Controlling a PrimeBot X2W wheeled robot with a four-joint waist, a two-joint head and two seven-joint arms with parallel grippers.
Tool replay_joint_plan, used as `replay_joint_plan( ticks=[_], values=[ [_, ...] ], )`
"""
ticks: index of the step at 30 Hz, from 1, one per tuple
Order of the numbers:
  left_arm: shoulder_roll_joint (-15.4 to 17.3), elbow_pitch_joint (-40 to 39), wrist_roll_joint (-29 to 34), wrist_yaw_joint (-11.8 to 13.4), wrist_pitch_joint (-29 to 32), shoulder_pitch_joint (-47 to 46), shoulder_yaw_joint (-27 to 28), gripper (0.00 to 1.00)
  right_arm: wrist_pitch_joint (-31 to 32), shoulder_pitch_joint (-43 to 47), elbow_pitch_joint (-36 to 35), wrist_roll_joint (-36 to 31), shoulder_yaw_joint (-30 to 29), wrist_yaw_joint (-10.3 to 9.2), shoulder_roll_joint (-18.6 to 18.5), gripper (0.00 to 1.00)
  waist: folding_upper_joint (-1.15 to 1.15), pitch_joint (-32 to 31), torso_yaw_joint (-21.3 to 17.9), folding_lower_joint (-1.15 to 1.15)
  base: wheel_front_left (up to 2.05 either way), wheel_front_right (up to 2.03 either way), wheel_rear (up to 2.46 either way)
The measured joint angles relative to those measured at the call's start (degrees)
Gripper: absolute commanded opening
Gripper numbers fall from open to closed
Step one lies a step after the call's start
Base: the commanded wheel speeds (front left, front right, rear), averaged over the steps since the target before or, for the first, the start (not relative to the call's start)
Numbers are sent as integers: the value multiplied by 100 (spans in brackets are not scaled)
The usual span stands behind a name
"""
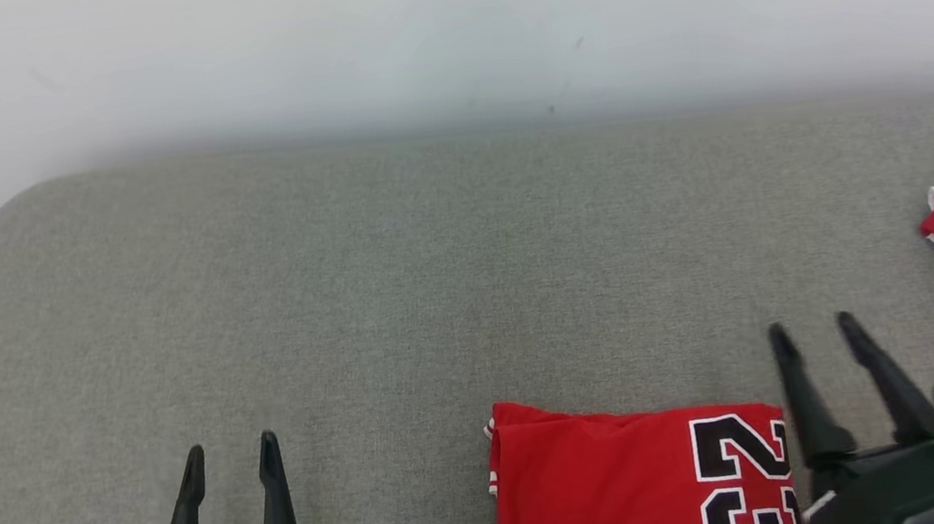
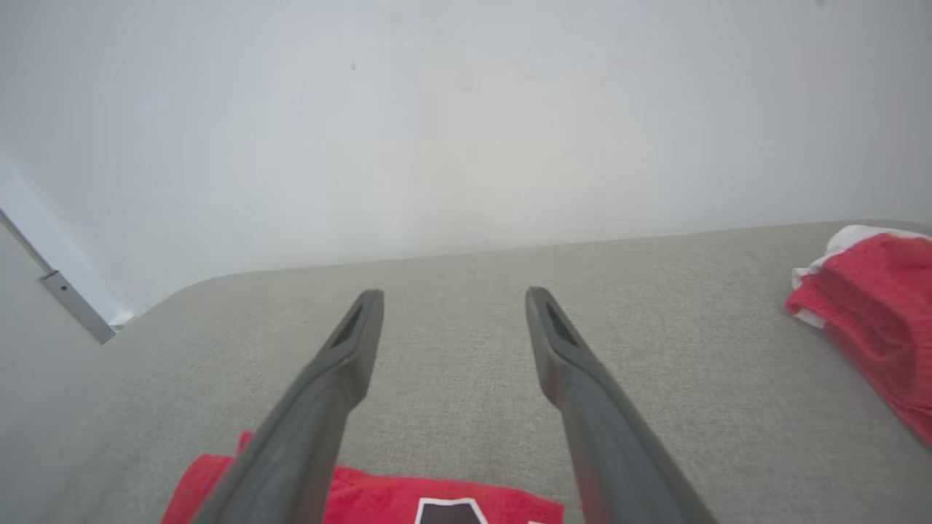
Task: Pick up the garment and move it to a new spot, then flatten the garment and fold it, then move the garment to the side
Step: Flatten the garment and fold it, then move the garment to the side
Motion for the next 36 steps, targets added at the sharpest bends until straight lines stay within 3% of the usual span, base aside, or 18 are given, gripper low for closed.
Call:
replay_joint_plan(
  ticks=[7, 13, 20, 36],
  values=[
    [0, 93, -8, -42, 0, 159, 74, 100, -720, 170, 343, -288, -700, 0, 3, 100, 0, -212, -126, 0, 0, 0, 0],
    [5, 209, -9, -48, 0, 279, 149, 100, -971, 257, 719, -548, -928, 0, 4, 100, 0, -316, -148, 0, 0, 0, 0],
    [14, 336, 4, -52, 0, 377, 172, 100, -946, 283, 1095, -700, -1015, 0, 8, 100, 0, -399, -140, 0, 0, 0, 0],
    [20, 417, 1, -77, 0, 343, 131, 100, -859, 129, 1206, -680, -989, 0, 8, 100, 0, -320, -149, 0, 0, 0, 0]
  ],
)
